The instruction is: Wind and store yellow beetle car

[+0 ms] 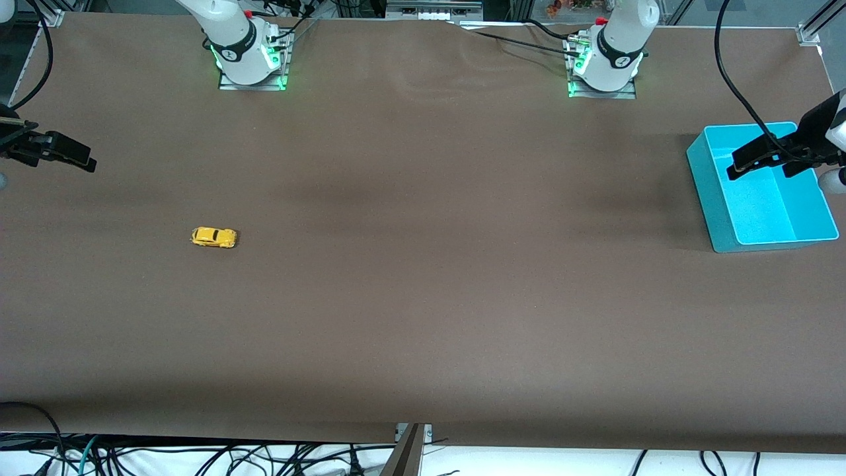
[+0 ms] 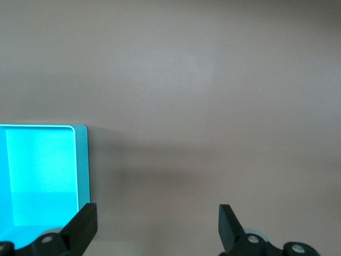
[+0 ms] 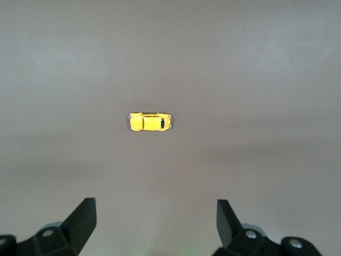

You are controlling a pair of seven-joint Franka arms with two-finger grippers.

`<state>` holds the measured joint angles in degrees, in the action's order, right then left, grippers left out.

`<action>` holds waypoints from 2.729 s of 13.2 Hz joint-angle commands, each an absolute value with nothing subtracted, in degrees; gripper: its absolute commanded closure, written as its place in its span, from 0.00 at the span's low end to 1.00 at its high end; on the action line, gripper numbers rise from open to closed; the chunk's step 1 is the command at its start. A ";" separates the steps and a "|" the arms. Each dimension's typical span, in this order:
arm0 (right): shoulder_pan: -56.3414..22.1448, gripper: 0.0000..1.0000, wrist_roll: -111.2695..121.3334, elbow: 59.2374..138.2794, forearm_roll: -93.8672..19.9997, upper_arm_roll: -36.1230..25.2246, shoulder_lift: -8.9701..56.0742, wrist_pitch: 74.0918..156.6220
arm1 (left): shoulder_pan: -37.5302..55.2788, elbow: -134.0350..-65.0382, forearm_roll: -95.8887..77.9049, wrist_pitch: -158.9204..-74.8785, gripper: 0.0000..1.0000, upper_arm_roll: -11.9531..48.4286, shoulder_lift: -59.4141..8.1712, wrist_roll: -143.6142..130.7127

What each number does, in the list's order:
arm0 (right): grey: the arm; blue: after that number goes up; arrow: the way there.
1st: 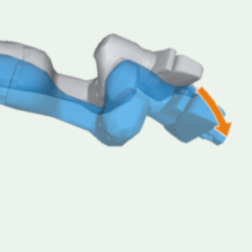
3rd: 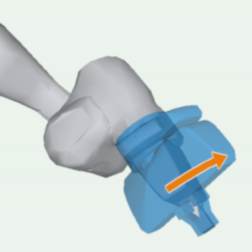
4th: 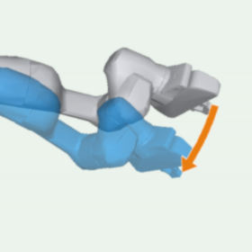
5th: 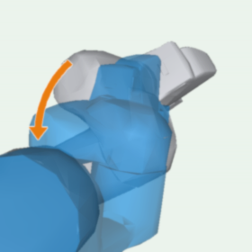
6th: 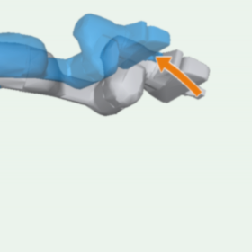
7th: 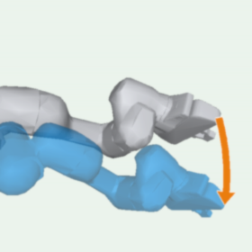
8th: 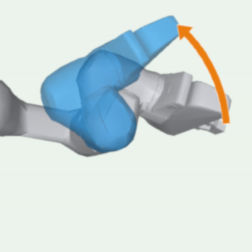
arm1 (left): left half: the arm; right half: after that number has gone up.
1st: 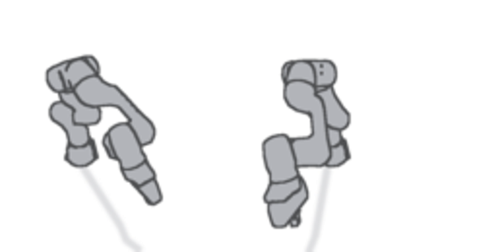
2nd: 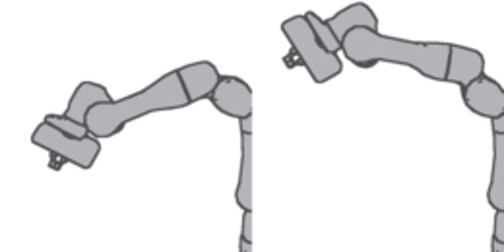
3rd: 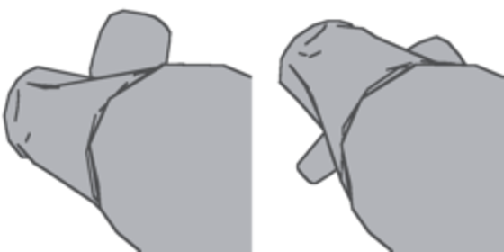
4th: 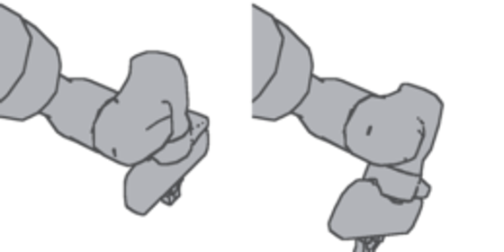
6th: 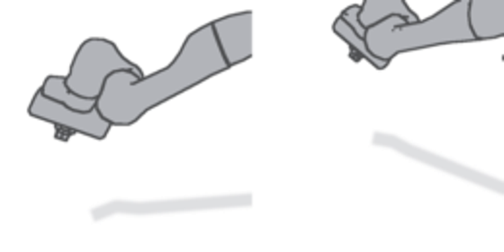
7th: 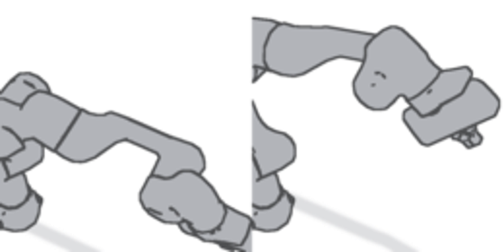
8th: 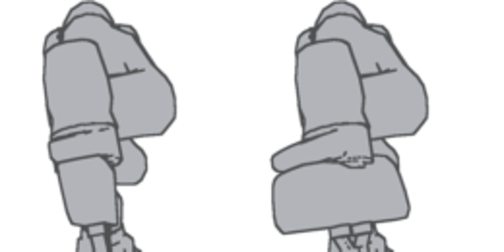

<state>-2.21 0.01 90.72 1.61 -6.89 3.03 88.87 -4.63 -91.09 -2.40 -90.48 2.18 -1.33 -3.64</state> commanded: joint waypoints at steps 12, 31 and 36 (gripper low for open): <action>-7.21 0.00 0.44 90.18 0.62 -5.54 5.45 84.90 | -5.27 -89.65 -4.04 -89.30 0.00 2.46 -1.93 -2.29; -6.42 0.00 66.60 109.84 3.16 -6.59 16.96 115.02 | -5.27 -89.38 -4.83 -90.09 0.00 2.46 -2.37 -3.08; -6.42 0.00 75.48 120.21 3.08 -6.59 16.87 131.62 | -6.59 -86.22 -5.80 -90.18 0.00 2.37 -3.69 -2.99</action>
